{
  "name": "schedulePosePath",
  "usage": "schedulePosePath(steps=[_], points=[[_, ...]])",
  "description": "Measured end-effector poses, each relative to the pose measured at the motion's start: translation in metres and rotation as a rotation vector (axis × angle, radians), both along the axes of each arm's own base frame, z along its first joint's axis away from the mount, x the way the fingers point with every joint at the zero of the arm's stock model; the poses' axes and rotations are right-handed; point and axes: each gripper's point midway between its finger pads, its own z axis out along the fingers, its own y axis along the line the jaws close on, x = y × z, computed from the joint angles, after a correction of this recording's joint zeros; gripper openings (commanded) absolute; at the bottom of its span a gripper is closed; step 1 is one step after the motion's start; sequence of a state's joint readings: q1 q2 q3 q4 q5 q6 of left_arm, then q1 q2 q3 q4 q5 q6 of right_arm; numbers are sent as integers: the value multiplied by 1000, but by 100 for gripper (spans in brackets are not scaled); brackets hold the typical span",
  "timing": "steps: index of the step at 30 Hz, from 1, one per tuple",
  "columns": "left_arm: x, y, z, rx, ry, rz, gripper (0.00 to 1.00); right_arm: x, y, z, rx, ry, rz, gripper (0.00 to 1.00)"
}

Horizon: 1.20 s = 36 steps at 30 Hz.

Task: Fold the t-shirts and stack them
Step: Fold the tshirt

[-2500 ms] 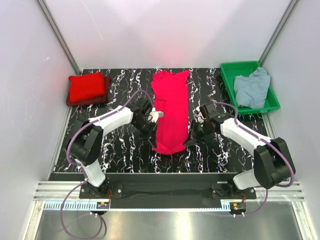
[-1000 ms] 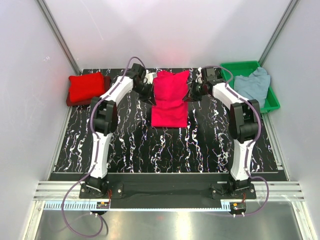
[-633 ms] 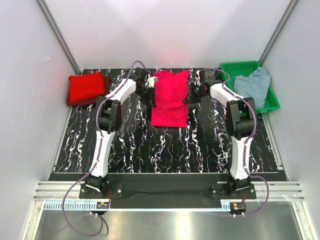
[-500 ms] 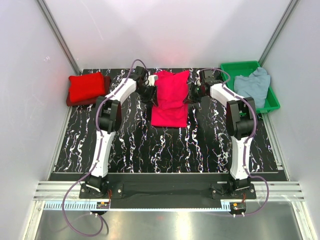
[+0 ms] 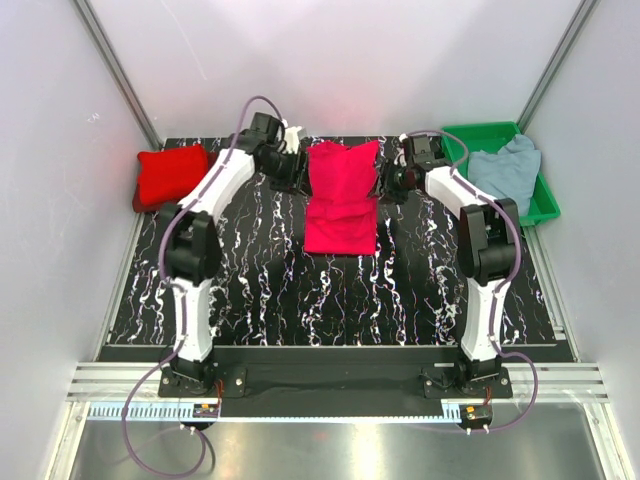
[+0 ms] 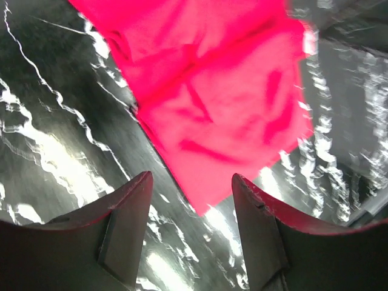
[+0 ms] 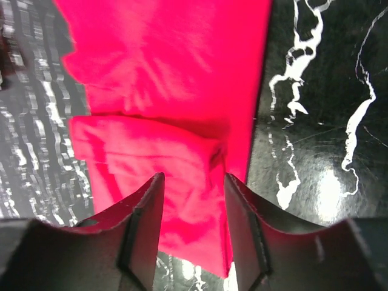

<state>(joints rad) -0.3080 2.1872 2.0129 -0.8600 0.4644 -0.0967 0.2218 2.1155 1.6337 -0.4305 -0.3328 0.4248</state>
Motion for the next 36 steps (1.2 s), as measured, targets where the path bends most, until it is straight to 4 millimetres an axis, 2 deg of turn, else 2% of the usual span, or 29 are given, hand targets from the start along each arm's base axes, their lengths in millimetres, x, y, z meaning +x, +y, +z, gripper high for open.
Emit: schedulePosePath(steps=[3, 5, 6, 8, 11, 13, 17, 22, 28, 36], points=[[-25, -4, 37, -56, -34, -18, 57, 2, 1, 20, 15, -43, 6, 51], [-45, -12, 46, -91, -27, -47, 56, 3, 6, 32, 43, -71, 22, 50], [-53, -16, 44, -102, -13, -60, 53, 4, 9, 36, 61, -82, 33, 50], [-71, -26, 31, -125, 51, -88, 50, 3, 16, 39, 94, -81, 50, 50], [-95, -36, -7, -135, 188, -113, 48, -2, 26, 40, 142, -57, 71, 47], [-102, -38, -31, -130, 265, -110, 48, -4, 34, 38, 172, -45, 86, 46], [-103, -36, -65, -112, 351, -91, 48, -12, 51, 25, 215, 1, 117, 44], [-98, -37, -87, -98, 386, -83, 48, -26, 72, 9, 241, 65, 151, 43], [-96, -38, -92, -99, 400, -77, 49, -37, 88, 3, 261, 101, 174, 43], [-92, -40, -92, -104, 399, -71, 49, -38, 91, -6, 261, 123, 171, 42]])
